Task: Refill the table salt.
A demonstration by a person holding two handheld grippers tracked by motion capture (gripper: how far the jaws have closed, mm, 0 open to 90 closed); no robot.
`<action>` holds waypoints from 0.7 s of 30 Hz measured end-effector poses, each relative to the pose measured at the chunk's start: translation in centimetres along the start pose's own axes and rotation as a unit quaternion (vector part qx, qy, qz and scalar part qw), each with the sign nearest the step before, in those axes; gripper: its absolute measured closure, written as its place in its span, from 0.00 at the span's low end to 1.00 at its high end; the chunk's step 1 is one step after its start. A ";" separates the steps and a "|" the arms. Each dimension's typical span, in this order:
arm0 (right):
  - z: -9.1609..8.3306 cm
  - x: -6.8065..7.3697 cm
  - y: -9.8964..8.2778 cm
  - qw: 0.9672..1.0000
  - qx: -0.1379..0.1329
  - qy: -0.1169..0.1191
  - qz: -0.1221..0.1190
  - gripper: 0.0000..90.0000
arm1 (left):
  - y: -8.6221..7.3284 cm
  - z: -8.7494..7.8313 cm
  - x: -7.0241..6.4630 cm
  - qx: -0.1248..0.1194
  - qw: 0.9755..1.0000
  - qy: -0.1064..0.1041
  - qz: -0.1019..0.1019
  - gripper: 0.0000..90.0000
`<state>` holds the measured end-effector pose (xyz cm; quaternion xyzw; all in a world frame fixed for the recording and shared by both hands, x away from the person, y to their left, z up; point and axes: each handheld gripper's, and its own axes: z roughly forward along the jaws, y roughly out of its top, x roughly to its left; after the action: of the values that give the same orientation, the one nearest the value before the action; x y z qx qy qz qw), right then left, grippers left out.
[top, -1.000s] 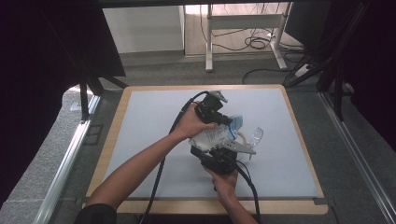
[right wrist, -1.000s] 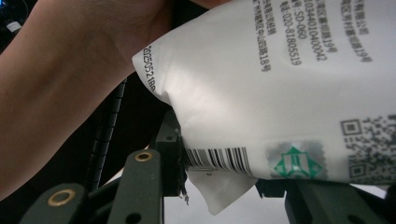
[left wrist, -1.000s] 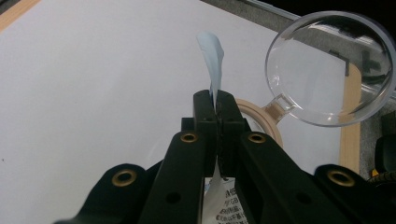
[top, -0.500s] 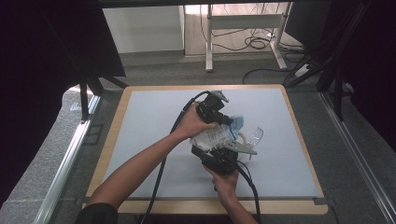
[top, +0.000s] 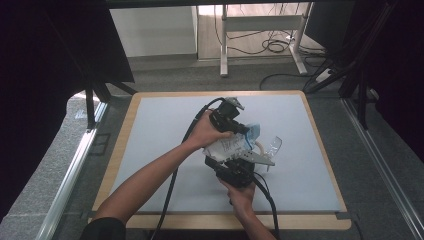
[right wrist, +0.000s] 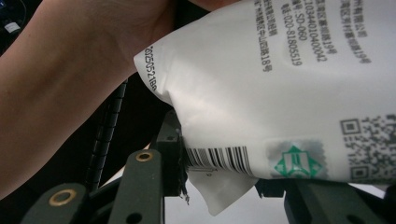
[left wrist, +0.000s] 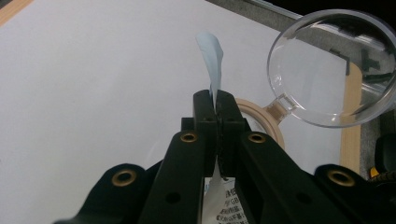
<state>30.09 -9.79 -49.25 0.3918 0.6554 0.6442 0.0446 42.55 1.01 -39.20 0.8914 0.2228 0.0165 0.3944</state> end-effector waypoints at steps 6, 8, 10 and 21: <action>0.0 0.0 0.0 1.000 0.000 0.001 -0.002 0.68 | 0.0 0.0 0.0 0.000 1.000 -0.001 0.000 1.00; 0.0 0.0 0.0 1.000 -0.001 0.002 -0.002 0.68 | 0.0 -0.1 0.1 0.000 1.000 -0.002 0.000 1.00; 0.0 0.0 0.0 1.000 -0.001 0.003 -0.002 0.68 | 0.0 -0.1 0.1 0.001 1.000 -0.002 -0.001 1.00; -0.1 0.2 0.1 1.000 -0.008 -0.001 -0.002 0.68 | 0.1 -0.1 0.1 0.003 1.000 -0.001 0.002 1.00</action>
<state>29.87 -9.76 -49.07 0.3908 0.6511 0.6488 0.0489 42.62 1.07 -39.08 0.8928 0.2209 0.0158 0.3922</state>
